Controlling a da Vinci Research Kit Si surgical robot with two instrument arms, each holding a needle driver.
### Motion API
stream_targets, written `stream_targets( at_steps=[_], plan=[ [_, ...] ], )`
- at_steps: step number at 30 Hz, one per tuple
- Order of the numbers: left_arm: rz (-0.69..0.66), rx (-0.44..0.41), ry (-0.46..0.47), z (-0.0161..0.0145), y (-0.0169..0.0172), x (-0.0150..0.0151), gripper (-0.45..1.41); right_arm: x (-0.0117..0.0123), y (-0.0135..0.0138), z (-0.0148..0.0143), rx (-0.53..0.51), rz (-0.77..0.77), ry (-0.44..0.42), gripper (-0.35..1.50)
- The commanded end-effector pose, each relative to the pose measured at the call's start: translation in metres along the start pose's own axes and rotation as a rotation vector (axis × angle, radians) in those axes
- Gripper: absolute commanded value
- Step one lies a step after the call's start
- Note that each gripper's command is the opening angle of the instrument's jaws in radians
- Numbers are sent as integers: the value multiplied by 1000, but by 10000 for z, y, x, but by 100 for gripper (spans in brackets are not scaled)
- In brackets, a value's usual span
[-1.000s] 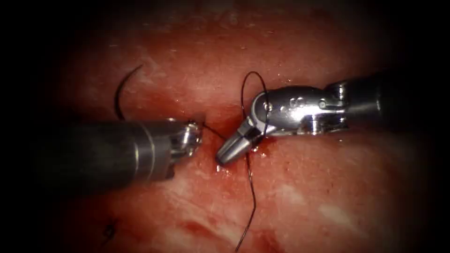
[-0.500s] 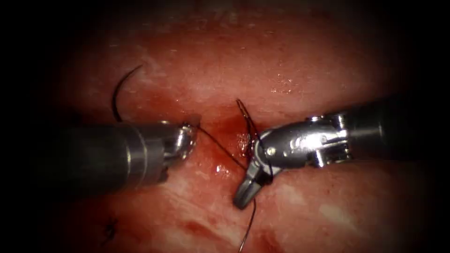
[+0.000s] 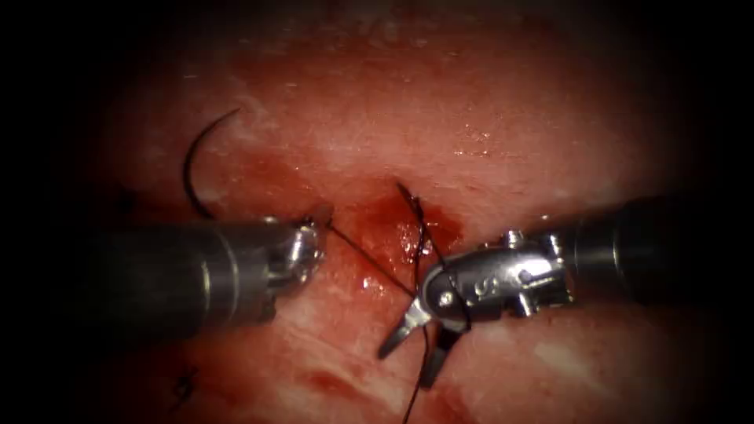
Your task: Wound Closure
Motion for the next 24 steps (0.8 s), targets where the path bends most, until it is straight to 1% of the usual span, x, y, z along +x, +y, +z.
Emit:
stream_targets(
  at_steps=[1,5,7,8,11,15,16,17,19,20,21,22,24],
  plan=[
    [1,-1,2,6,5,6,-45,-1,4,10,13,3,-2,68],
    [2,-1,3,5,6,5,-45,0,2,9,33,6,-3,66],
    [2,-1,3,5,6,4,-45,-1,1,10,45,2,-9,52],
    [2,-1,3,5,7,4,-45,-1,1,12,48,2,-12,51],
    [3,0,2,5,8,4,-45,-3,-1,21,60,-8,-22,47],
    [4,-2,2,6,9,3,-45,-8,-4,35,73,-12,-38,47],
    [4,-2,2,6,9,3,-45,-9,-5,37,77,-12,-42,44],
    [4,-2,2,6,9,3,-45,-12,-7,40,83,-10,-47,39],
    [4,-2,2,6,9,2,-45,-15,-8,43,91,0,-53,19],
    [4,-2,2,6,9,2,-45,-17,-8,43,102,20,-59,-10],
    [4,-2,2,6,9,2,-45,-18,-8,43,106,20,-63,-28],
    [4,-2,2,6,9,2,-45,-18,-8,42,110,21,-71,-35],
    [4,-2,2,6,9,2,-45,-18,-6,41,116,14,-91,-35]
  ],
)
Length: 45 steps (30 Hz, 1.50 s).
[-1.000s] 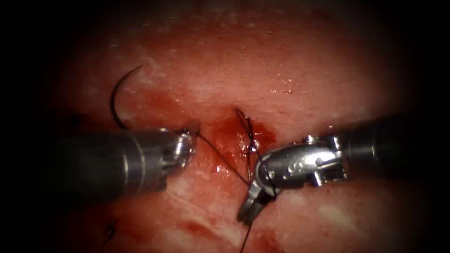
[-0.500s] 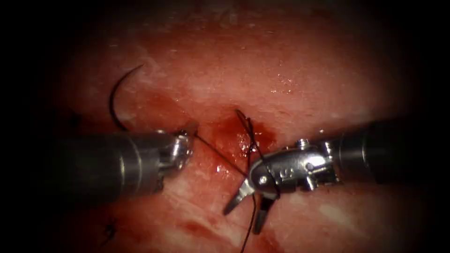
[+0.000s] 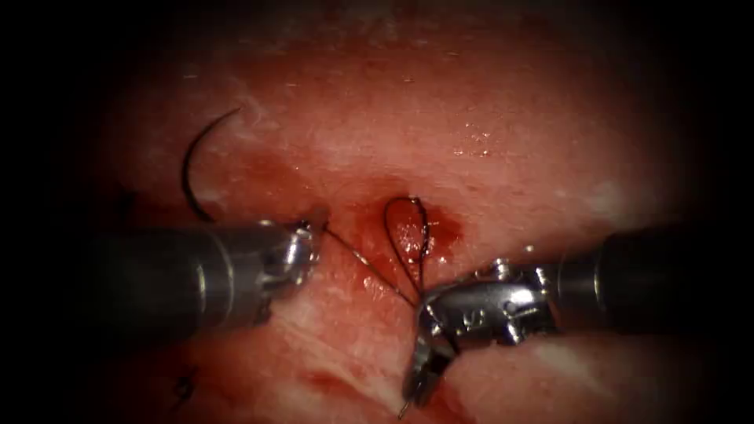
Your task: Wound Closure
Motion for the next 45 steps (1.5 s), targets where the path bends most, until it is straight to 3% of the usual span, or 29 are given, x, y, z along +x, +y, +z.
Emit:
stream_targets(
  at_steps=[1,7,18,24,29,35,38,45],
  plan=[
    [1,-2,1,6,5,6,-45,0,6,6,6,-4,-8,-35],
    [9,-2,0,3,9,4,-45,-1,14,-11,-73,66,20,-35],
    [-14,-15,13,-20,33,4,-45,1,11,-82,-291,240,277,-35],
    [-23,-31,39,-57,53,11,-45,-3,11,-100,-370,358,358,-35],
    [-42,-54,75,-100,69,19,-45,0,6,-97,-399,414,384,-35],
    [-43,-97,124,-143,90,30,-45,20,-3,-97,-414,452,423,-35],
    [-40,-103,128,-177,91,35,-45,41,-11,-106,-432,453,452,-35],
    [-42,-103,138,-212,82,34,-45,48,-15,-115,-447,444,467,-35]
  ],
)
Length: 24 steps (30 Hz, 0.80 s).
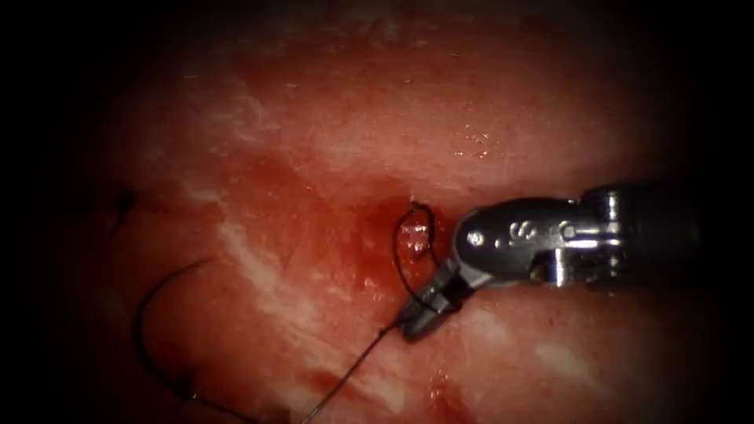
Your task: Wound Closure
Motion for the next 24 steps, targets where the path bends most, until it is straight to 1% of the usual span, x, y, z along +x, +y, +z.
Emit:
stream_targets(
  at_steps=[1,8,13,14,17,24],
  plan=[
    [2,-3,6,0,8,4,-45,-3,3,7,-4,1,1,-35],
    [14,0,10,-28,21,-3,-45,-14,21,-1,-45,17,5,-35],
    [21,9,9,-36,35,-6,-45,-30,46,-18,-93,60,12,-35],
    [26,13,8,-36,44,-6,-45,-37,56,-25,-114,74,-5,-35],
    [36,-2,3,-35,56,-9,-45,-49,73,-38,-157,96,-64,-35],
    [40,-11,0,-35,69,-14,-45,-64,102,-58,-225,144,-90,-35]
  ],
)
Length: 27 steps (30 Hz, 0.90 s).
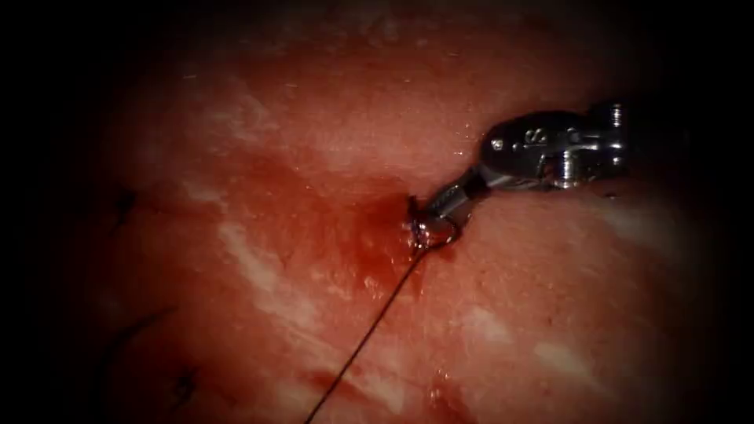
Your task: Wound Closure
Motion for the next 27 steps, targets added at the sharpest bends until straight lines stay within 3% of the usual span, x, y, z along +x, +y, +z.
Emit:
stream_targets(
  at_steps=[1,7,15,27],
  plan=[
    [-4,-5,1,5,11,5,-45,-4,11,6,-16,13,2,-35],
    [-5,-19,-4,5,26,1,-45,-8,31,-4,-81,53,13,-35],
    [-3,-26,-8,-7,43,-4,-45,-2,37,-6,-122,109,83,-35],
    [28,10,92,-31,76,-20,-45,-2,35,4,-159,157,196,-35]
  ],
)
